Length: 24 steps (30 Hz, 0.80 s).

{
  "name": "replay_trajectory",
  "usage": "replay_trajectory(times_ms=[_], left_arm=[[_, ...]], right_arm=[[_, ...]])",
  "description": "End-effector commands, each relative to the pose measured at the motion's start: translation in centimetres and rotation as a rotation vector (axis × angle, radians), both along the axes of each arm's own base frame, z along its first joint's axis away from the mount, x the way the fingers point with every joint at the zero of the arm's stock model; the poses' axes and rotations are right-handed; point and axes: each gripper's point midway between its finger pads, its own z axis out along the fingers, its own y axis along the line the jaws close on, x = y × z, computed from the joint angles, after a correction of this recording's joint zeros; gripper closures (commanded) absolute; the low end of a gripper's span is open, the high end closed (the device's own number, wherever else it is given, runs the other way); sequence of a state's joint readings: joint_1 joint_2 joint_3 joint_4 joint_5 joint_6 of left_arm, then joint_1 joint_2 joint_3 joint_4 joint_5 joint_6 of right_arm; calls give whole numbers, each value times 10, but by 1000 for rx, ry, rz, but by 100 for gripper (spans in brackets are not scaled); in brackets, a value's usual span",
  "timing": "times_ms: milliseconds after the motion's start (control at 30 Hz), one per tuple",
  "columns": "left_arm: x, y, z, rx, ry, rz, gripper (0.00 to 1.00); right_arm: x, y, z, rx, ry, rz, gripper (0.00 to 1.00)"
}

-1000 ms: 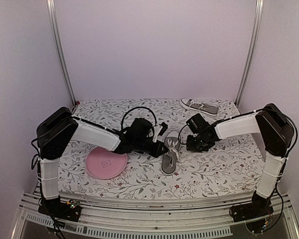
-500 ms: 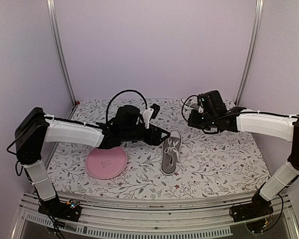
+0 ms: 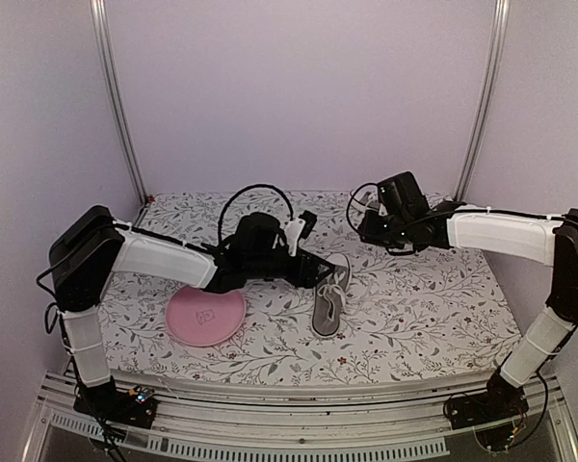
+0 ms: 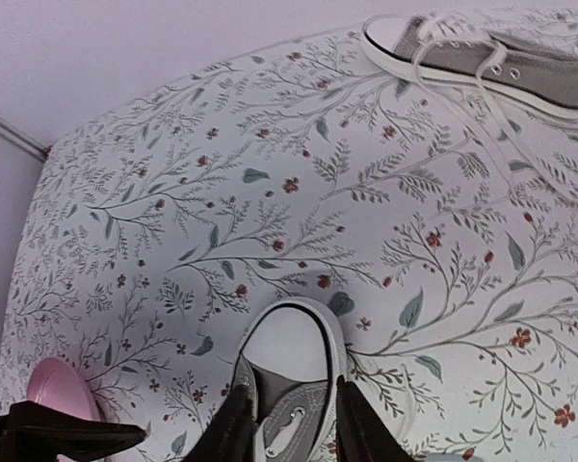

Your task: Tie the shoes

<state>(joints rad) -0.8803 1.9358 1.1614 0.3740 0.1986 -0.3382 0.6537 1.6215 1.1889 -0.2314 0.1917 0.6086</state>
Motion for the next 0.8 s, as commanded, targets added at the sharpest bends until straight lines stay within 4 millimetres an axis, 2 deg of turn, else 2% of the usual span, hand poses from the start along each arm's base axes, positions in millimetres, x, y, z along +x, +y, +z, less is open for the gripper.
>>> replay_trajectory(times_ms=[0, 67, 233, 433, 600, 767], left_arm=[[9, 27, 7, -8, -9, 105, 29], [9, 35, 4, 5, 2, 136, 29], [7, 53, 2, 3, 29, 209, 29], [3, 63, 4, -13, 50, 254, 29], [0, 63, 4, 4, 35, 266, 29], [-1, 63, 4, 26, 27, 279, 29]], right_arm=[[-12, -27, -53, -138, 130, -83, 62], [-15, -27, -71, -159, 175, -82, 58], [-19, -23, -108, -204, 277, -68, 58], [-22, -22, -128, -225, 327, -69, 58], [-27, -23, -146, -241, 371, -72, 61], [-28, -24, -155, -250, 386, -85, 63]])
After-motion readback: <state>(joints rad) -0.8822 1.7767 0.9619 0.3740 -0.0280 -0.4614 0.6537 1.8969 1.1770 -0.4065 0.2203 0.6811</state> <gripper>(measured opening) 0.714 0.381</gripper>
